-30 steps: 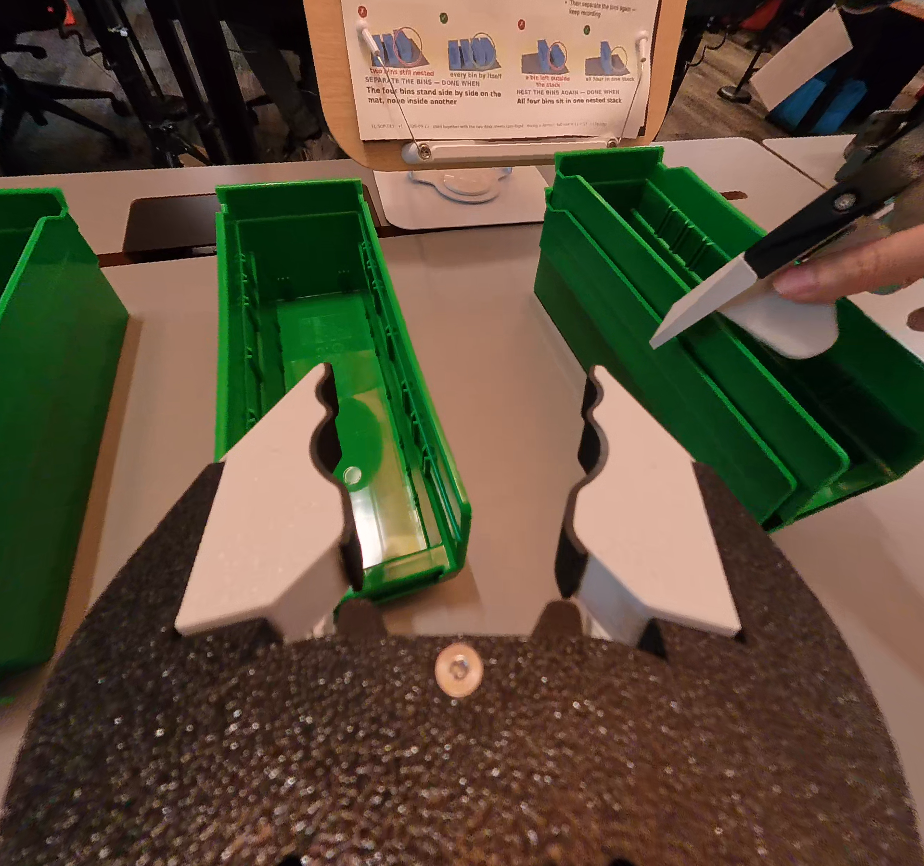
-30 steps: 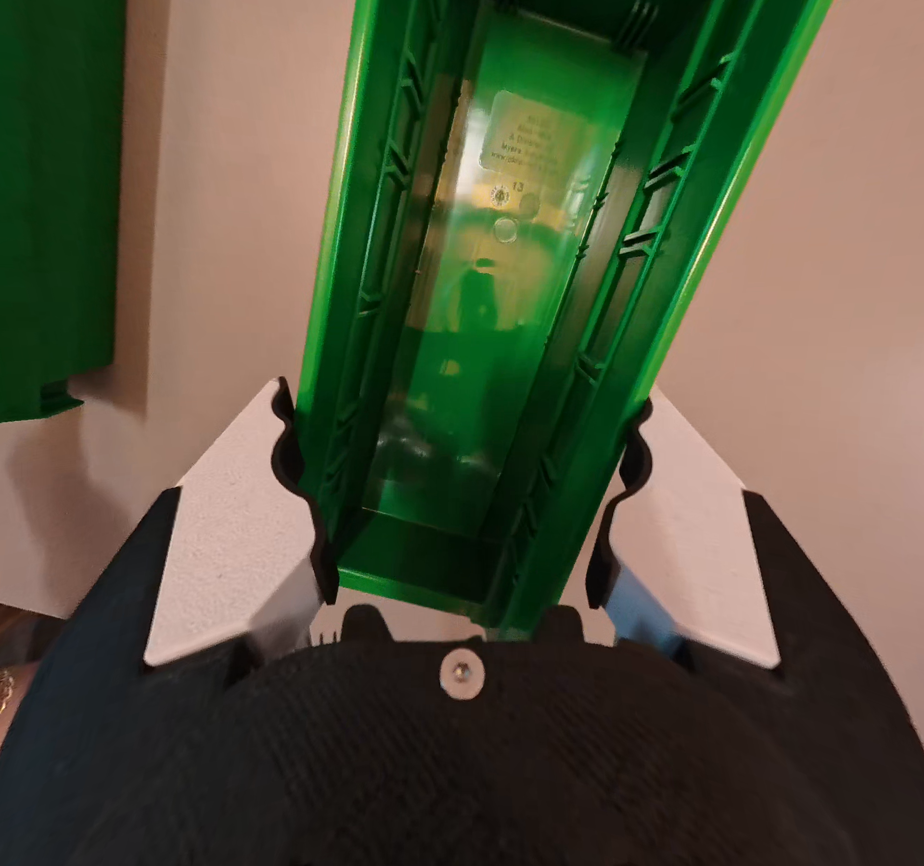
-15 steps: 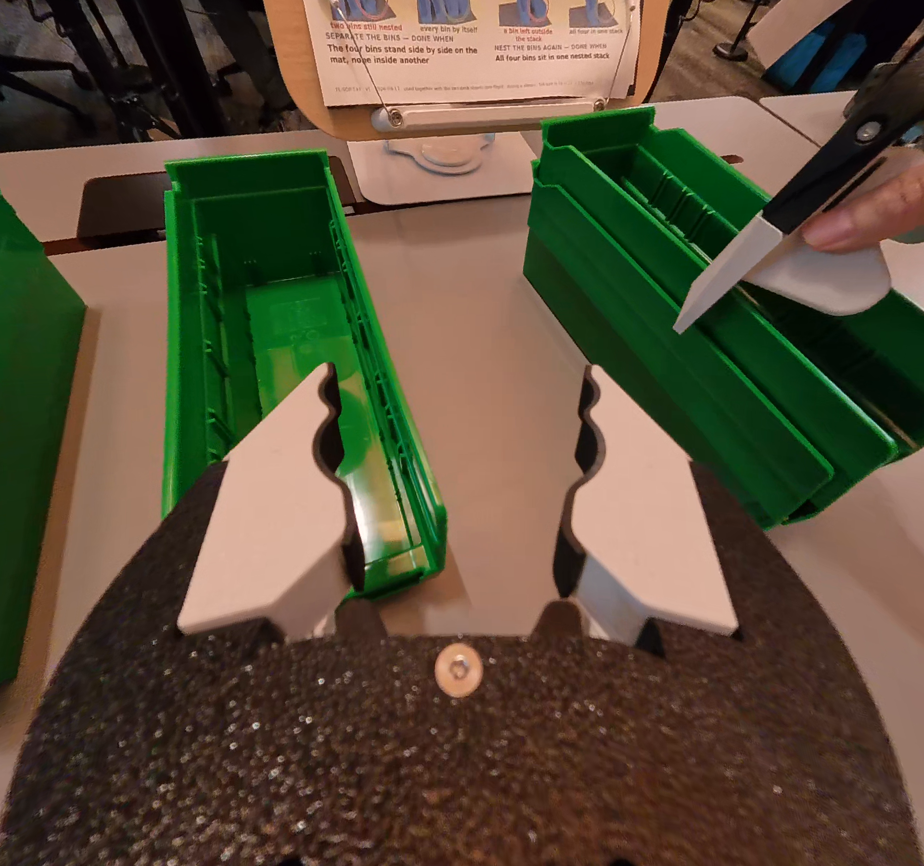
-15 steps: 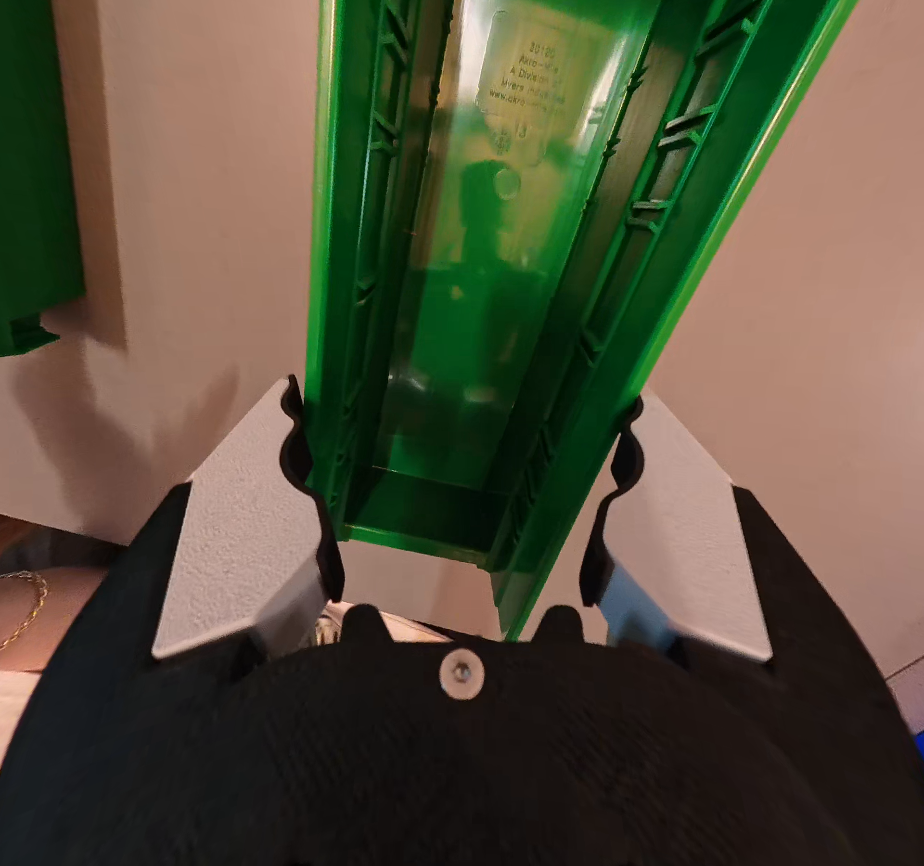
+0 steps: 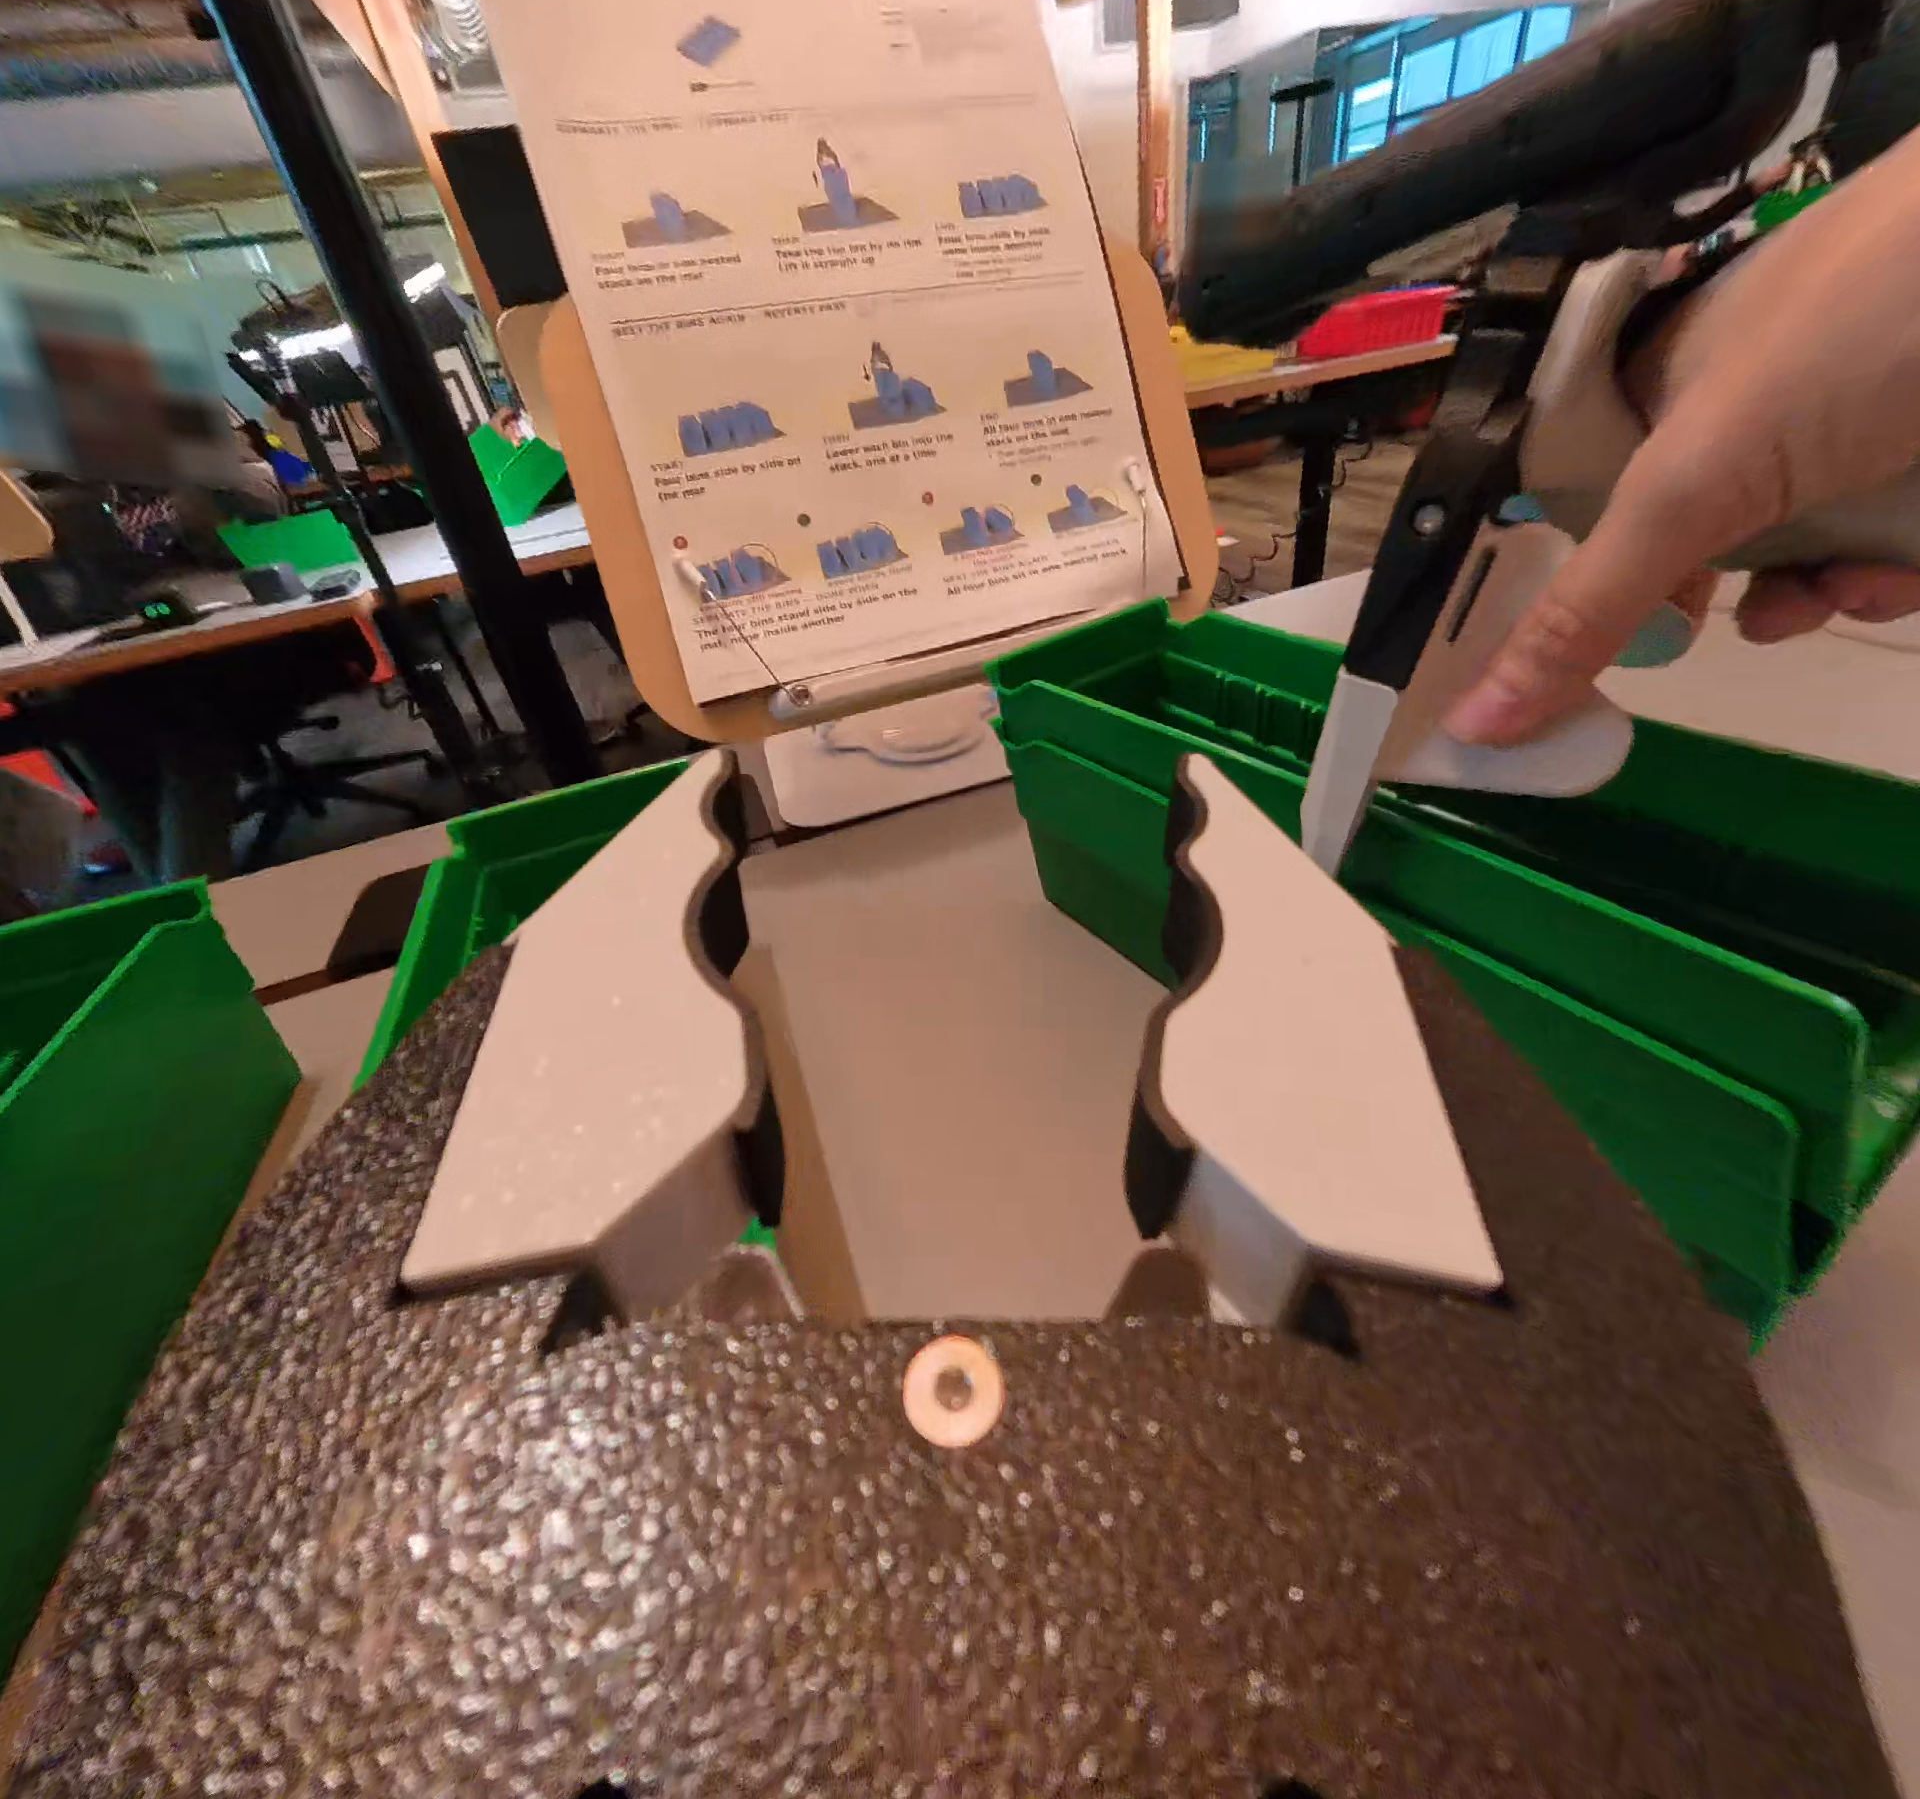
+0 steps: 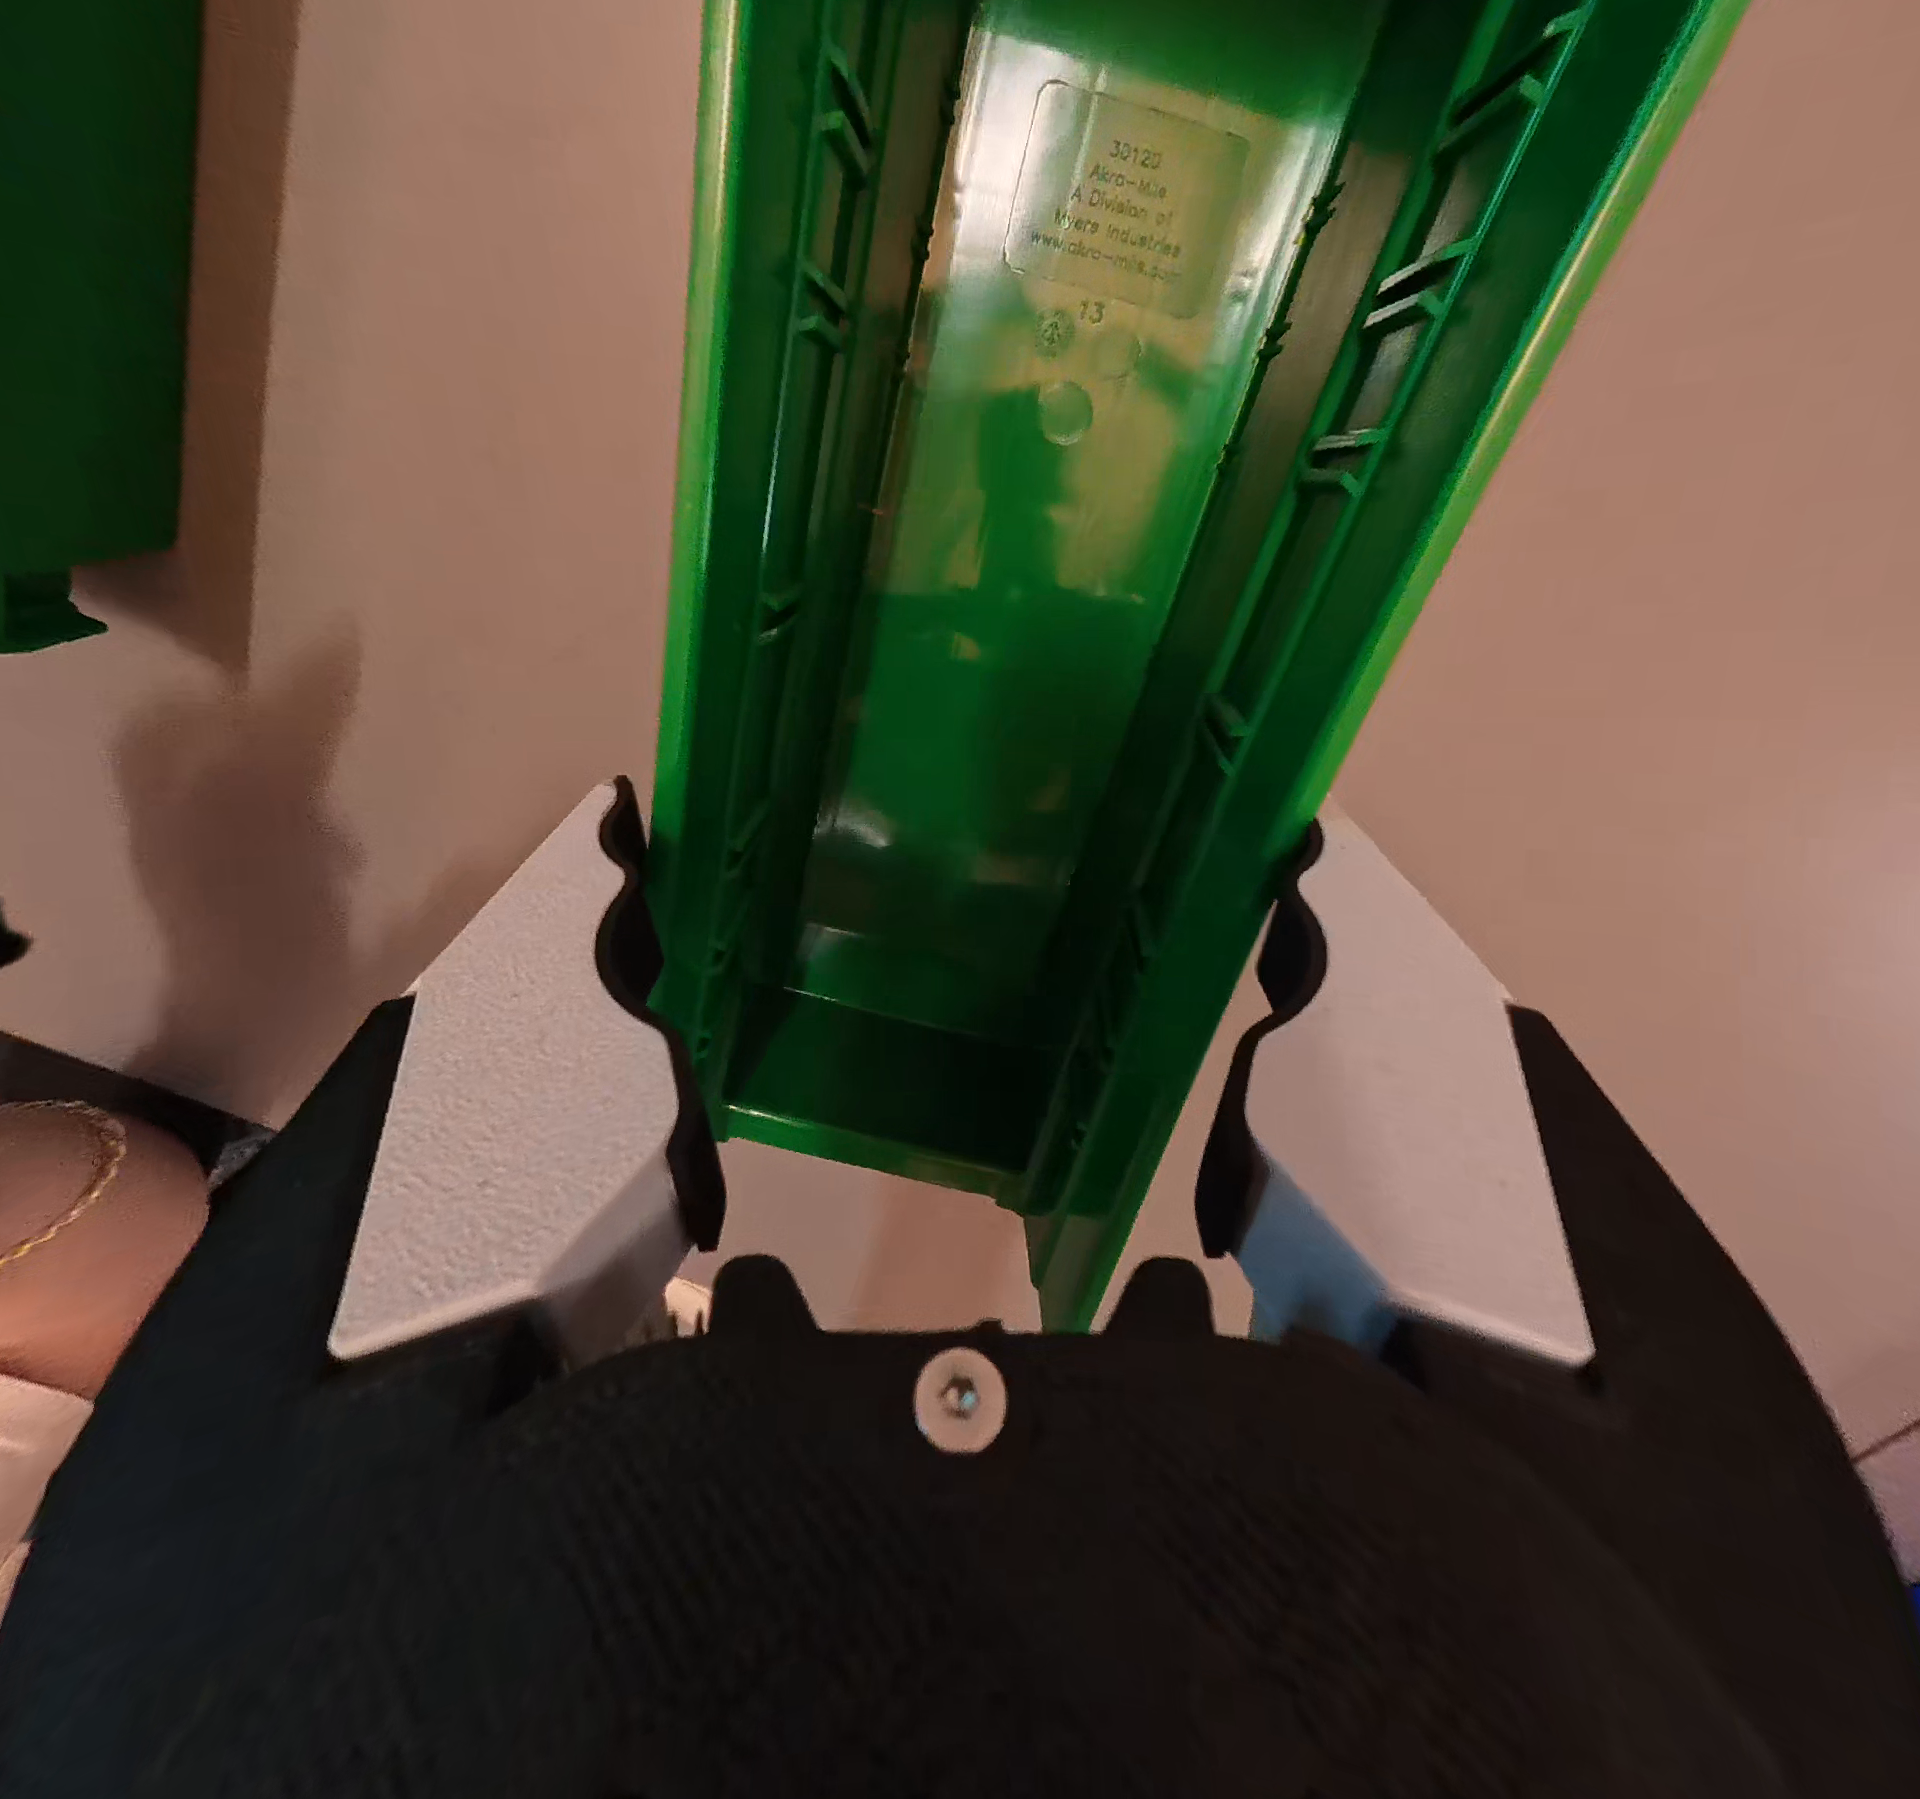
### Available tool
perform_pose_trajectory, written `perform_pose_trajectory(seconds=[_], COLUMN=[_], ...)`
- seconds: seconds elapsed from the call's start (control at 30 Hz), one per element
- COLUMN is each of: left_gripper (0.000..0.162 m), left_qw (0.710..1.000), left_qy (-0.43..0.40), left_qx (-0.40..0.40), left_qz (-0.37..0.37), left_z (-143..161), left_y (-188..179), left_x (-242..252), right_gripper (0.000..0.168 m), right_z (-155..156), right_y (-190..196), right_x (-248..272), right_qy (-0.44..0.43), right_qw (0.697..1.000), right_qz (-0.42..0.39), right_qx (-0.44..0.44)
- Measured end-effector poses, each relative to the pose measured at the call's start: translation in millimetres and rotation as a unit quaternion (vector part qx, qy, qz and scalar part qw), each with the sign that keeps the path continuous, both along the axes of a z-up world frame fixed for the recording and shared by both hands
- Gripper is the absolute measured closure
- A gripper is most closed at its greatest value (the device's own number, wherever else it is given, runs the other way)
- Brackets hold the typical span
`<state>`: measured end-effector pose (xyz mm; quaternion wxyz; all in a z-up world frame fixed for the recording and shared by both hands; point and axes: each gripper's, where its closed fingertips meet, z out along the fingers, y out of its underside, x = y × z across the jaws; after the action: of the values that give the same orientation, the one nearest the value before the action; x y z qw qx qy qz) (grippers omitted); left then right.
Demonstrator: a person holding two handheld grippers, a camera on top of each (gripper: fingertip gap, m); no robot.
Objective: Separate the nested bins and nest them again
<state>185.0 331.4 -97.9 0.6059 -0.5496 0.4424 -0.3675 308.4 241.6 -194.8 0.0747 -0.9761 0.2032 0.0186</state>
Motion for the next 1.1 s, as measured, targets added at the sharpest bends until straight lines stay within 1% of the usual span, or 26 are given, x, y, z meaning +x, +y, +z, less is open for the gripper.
perform_pose_trajectory(seconds=[0.07,0.17,0.3,0.53,0.7,0.8,0.93,1.1], left_gripper=[0.071,0.064,0.063,0.065,0.067,0.066,0.067,0.068], left_qw=[1.0,1.0,1.0,0.999,0.998,0.997,0.995,0.994], left_qy=[0.018,0.02,0.008,0.052,0.061,0.07,0.091,0.097], left_qx=[0.008,0.007,0.002,0.008,-0.019,-0.009,-0.007,-0.012], left_qz=[-0.001,0.009,0.015,0.004,-0.02,-0.023,-0.034,-0.044], left_z=[-6,-4,2,-18,-28,-31,-40,-43], left_y=[-2,0,2,-3,-12,-16,-24,-31], left_x=[8,19,31,38,46,51,58,62], right_gripper=[0.052,0.055,0.058,0.061,0.063,0.062,0.06,0.06], right_z=[1,1,2,11,22,24,24,17], right_y=[1,2,1,3,10,6,-4,-12], right_x=[0,1,2,-3,-5,-1,10,21], right_qy=[0.001,0.002,0.01,0.029,0.052,0.048,0.019,0.025], right_qw=[1.0,1.0,1.0,0.999,0.996,0.996,0.997,0.997], right_qz=[0.002,0.006,0.008,0.027,0.024,0.023,0.03,0.027], right_qx=[0.004,0.007,0.014,0.028,0.069,0.076,0.065,0.063])
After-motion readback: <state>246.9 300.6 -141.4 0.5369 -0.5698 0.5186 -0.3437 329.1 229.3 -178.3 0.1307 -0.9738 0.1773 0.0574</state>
